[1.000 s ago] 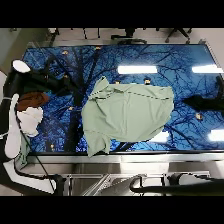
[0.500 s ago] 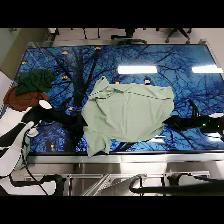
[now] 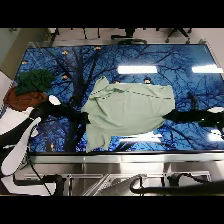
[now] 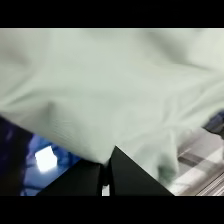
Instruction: Fold the shirts.
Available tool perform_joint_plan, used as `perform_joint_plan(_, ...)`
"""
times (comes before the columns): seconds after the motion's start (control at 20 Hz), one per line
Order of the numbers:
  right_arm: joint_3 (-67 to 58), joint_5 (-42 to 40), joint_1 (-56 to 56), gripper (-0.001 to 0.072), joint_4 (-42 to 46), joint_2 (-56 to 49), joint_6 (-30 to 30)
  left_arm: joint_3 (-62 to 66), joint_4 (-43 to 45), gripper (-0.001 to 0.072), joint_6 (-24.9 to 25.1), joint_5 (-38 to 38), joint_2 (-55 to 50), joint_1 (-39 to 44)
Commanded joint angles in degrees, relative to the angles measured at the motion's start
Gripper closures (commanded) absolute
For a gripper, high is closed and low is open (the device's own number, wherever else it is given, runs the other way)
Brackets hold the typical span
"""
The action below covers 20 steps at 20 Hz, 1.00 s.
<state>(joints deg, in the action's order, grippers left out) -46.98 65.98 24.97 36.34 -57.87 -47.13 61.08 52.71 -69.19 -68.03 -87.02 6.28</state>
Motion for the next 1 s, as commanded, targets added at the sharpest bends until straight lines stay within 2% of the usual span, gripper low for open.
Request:
perform_joint_plan(0.0, -9.5, 5.6, 4.2, 0.0690, -7.4, 8.7, -0.2, 9.5, -0.4, 0.0696, -0.6, -4.2, 8.0, -0.6)
perform_joint_plan(0.2, -29.6, 4.1, 7.2, 0.0690, -15.7, 19.4, 0.5, 29.6, -0.4, 0.0696, -1.9, -6.5, 22.7, -0.8)
perform_joint_plan(0.35, -44.2, -2.3, 7.4, 0.0690, -13.1, 25.7, 0.7, 46.6, 0.9, 0.0696, -1.9, -4.7, 30.9, -0.9)
perform_joint_plan(0.5, -53.6, -6.2, 7.4, 0.0690, -6.3, 29.0, 0.7, 55.7, 4.6, 0.0696, -2.0, -1.0, 36.3, -0.9)
perform_joint_plan(0.6, -54.7, -5.9, 7.4, 0.0690, -5.9, 28.6, 0.6, 56.0, 7.2, 0.0696, -2.0, -0.9, 38.1, -0.9)
perform_joint_plan(0.75, -54.6, 1.1, 7.4, 0.0690, -9.8, 23.3, 0.6, 48.7, 7.7, 0.0695, -2.0, -0.9, 38.1, -0.9)
perform_joint_plan(0.95, -51.3, 12.7, 6.4, 0.0690, -17.8, 11.2, 0.6, 39.0, 7.0, 0.0694, -2.0, -2.8, 28.9, -0.8)
